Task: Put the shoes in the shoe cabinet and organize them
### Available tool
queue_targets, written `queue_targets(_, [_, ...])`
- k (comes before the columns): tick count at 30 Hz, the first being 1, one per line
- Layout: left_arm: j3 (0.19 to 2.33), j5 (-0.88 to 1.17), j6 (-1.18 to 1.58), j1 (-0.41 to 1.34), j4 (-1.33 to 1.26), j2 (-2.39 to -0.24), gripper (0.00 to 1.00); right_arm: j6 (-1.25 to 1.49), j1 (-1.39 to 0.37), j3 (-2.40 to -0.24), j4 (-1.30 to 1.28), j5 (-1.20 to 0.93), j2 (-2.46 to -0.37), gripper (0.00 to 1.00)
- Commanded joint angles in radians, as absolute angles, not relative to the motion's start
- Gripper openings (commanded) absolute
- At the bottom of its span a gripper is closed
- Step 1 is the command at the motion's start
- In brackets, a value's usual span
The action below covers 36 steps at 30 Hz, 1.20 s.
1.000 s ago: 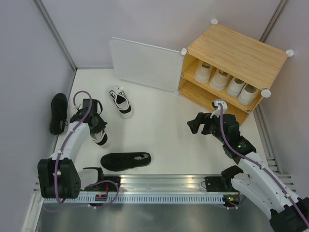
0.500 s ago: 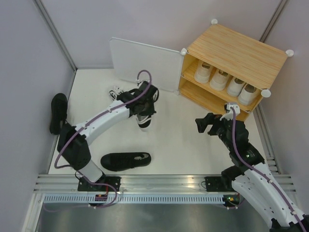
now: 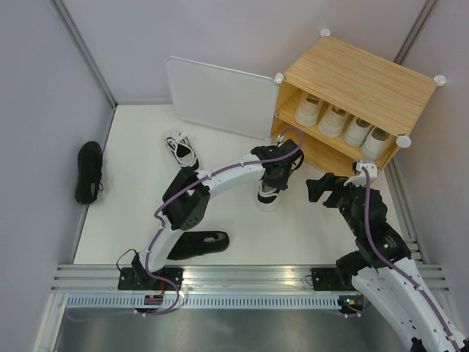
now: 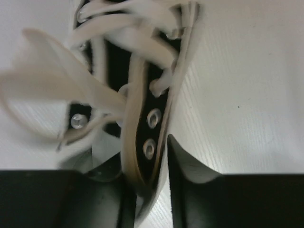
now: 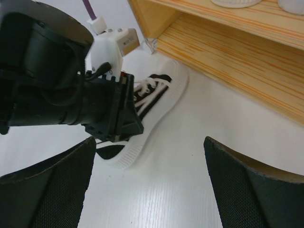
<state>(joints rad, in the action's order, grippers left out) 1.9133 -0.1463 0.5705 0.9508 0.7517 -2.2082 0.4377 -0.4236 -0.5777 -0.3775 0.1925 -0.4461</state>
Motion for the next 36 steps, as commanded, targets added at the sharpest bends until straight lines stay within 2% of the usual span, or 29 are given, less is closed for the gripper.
queue_targets(1, [1.98,-0.135,0.514,0.959,0.744,-2.227,0.37,0.439,-0.43,-0.606,-0.399,0.178,-0.451,0.97])
queue_targets(4, [1.97,-0.137,0.517,0.959,0.742,-2.212,0.67,0.442,-0.43,-0.606,-0.41,0.176,-0.451,0.97])
queue_targets(6, [1.959,-0.138,0.515,0.959,0.746,-2.181,0.79,0.44,-0.428,-0.61,-0.413,0.181,-0.453,0.98])
queue_targets(7, [1.954,-0.137,0.517,0.959,0.746,-2.166,0.89,0.44,-0.429,-0.614,-0.413,0.181,-0.457,0.98])
queue_targets(9, [1.936,-0.14,0.525,0.959,0.744,-2.113,0.98,0.44,-0.43,-0.629,-0.42,0.19,-0.468,0.98])
queue_targets(18, [1.85,-0.163,0.511,0.934,0.746,-1.87,1.0,0.494,-0.43,-0.637,-0.394,0.164,-0.566,0.98])
queue_targets(22, [1.749,-0.126,0.517,0.845,0.746,-1.717,1.0,0.557,-0.429,-0.611,-0.351,0.146,-0.644,0.98])
queue_targets(27, [1.542,-0.085,0.508,0.632,0.741,-1.55,1.0,0.663,-0.442,-0.578,-0.281,0.195,-0.76,0.95])
queue_targets(30, [1.398,-0.012,0.48,0.484,0.715,-1.425,1.0,0.744,-0.485,-0.569,-0.253,0.256,-0.836,0.93])
queue_targets(36, [1.135,-0.011,0.404,0.238,0.689,-1.198,1.0,0.87,-0.61,-0.583,-0.201,0.416,-1.001,0.91])
